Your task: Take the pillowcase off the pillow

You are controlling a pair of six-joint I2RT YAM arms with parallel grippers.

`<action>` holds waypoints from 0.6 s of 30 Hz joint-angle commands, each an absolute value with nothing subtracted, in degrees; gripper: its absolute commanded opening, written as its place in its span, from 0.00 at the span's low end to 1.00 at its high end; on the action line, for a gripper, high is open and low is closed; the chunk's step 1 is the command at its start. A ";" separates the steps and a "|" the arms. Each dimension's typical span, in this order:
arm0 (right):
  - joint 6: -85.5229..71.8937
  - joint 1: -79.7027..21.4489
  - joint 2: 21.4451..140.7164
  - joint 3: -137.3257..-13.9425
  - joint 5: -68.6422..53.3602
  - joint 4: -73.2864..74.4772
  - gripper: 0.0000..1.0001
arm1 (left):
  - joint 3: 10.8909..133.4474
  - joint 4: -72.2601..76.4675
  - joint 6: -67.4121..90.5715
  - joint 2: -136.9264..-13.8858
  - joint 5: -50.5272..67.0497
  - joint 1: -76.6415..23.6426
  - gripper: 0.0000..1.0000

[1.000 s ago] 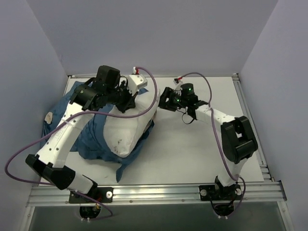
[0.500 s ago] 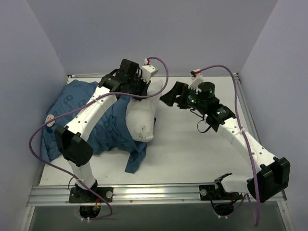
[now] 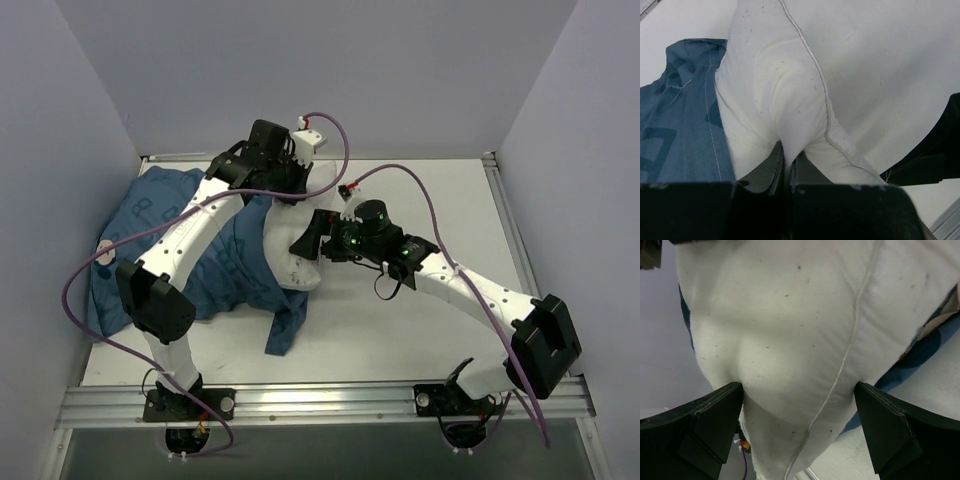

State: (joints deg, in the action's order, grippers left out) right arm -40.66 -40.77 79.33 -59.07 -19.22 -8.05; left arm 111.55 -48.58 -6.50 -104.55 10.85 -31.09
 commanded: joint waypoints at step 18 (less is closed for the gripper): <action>-47.80 -41.31 90.88 -54.15 -23.47 -35.67 0.00 | 118.21 -47.36 -9.31 -103.89 18.18 -31.38 0.65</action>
